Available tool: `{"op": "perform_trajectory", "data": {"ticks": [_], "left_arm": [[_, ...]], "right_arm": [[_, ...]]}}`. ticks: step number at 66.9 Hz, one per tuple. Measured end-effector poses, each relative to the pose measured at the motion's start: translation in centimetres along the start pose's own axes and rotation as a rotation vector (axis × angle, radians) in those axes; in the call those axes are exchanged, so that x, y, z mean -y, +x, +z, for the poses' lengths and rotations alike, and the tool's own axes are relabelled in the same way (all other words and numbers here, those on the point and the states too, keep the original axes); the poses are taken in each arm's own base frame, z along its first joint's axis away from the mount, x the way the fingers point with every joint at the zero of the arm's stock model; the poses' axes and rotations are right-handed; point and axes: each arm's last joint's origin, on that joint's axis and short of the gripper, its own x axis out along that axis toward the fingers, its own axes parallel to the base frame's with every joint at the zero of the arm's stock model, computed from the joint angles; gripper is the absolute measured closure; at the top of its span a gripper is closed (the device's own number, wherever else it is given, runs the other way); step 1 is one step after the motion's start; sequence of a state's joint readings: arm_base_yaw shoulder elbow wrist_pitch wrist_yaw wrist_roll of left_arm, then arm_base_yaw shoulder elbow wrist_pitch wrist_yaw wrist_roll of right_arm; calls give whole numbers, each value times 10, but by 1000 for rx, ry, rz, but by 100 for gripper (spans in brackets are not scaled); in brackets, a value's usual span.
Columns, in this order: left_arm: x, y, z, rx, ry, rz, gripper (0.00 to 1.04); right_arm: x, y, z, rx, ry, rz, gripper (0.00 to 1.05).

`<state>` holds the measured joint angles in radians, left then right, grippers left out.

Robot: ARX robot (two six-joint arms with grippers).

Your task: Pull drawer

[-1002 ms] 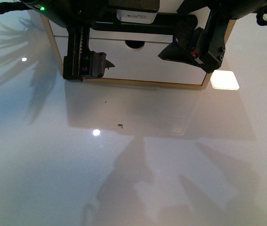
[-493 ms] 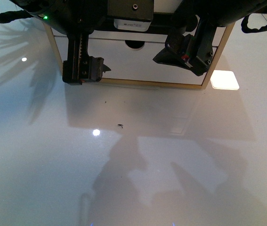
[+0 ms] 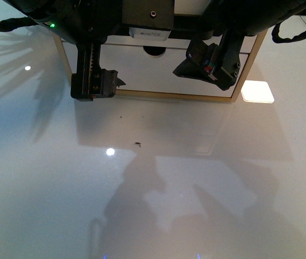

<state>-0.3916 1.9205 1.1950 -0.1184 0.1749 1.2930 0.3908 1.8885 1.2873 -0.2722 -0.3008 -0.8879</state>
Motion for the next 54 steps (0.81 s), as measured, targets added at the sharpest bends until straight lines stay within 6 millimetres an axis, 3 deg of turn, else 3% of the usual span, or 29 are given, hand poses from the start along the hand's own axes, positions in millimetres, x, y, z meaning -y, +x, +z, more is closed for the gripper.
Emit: {"op": "perform_trajectory", "data": {"ticks": [25, 54], "left_arm": [[6, -7, 3, 2, -4, -68, 7], [40, -38, 5, 16, 88, -164, 7]], "right_arm": [[-5, -4, -1, -12, 4, 75, 9], [-42, -23, 1, -41, -48, 197, 9]]}}
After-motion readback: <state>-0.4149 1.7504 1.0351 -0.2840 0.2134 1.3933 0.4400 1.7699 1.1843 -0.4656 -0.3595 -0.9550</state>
